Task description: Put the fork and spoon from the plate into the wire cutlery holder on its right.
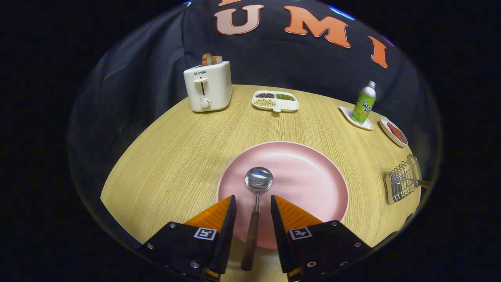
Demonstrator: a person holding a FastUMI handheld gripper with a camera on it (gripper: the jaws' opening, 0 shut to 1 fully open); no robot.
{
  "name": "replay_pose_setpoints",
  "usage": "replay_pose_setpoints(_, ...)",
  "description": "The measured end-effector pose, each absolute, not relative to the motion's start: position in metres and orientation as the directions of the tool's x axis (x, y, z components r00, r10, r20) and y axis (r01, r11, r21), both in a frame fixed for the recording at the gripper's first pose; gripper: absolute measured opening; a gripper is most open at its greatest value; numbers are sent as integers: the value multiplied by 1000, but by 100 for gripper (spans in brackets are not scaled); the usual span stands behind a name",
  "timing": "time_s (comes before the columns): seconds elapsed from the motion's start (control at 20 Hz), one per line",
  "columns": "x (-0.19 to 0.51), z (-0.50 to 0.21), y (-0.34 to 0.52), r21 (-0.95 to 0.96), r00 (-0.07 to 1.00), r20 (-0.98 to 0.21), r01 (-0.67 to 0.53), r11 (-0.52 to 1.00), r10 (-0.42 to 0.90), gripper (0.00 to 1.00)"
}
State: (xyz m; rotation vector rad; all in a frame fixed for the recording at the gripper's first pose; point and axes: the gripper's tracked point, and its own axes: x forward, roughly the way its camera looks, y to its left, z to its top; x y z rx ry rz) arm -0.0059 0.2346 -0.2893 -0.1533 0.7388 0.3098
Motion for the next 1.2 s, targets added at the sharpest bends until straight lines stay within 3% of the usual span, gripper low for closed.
replay_pose_setpoints(0.35,-9,-306,233,-5,655,-726,-311,950,210,29)
replay_pose_setpoints(0.5,-12,-302,235,49,637,-736,-290,956,230,5)
replay_pose_setpoints(1.2,-10,-246,171,83,665,-711,-240,967,227,4)
